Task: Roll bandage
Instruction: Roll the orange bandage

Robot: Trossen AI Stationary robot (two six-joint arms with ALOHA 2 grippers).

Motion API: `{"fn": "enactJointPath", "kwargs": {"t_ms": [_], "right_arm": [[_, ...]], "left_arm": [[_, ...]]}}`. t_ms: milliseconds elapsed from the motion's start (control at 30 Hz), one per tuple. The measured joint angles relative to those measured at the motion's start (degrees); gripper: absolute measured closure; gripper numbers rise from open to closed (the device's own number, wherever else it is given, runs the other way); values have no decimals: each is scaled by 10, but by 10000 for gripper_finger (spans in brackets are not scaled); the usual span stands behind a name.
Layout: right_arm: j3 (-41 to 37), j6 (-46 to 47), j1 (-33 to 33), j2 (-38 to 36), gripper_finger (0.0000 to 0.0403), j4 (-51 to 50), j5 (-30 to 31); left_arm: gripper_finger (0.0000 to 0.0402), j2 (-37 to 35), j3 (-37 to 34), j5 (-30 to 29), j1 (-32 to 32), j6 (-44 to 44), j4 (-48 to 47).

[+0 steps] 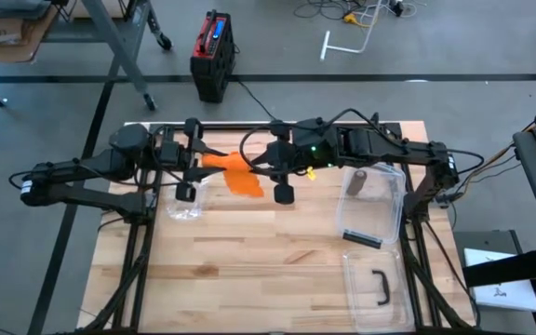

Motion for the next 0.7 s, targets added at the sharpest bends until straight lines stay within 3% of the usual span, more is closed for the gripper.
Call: {"fn": "enactJointPath", "kwargs": {"t_ms": [200,333,467,700], "right_arm": [[0,-9,0,-32,241,0,-2],[-45,-9,0,-78,192,27,-2],[-153,-3,0,-129,164,102,-2],[-385,27,0,-200,154,367,-2]], "left_arm": [[286,0,-1,0,-1,3,4],[286,0,-4,0,-1,5,8],[286,0,-10,-1,-1,9,8],[286,9,-16,-2,-1,13,-4]]}}
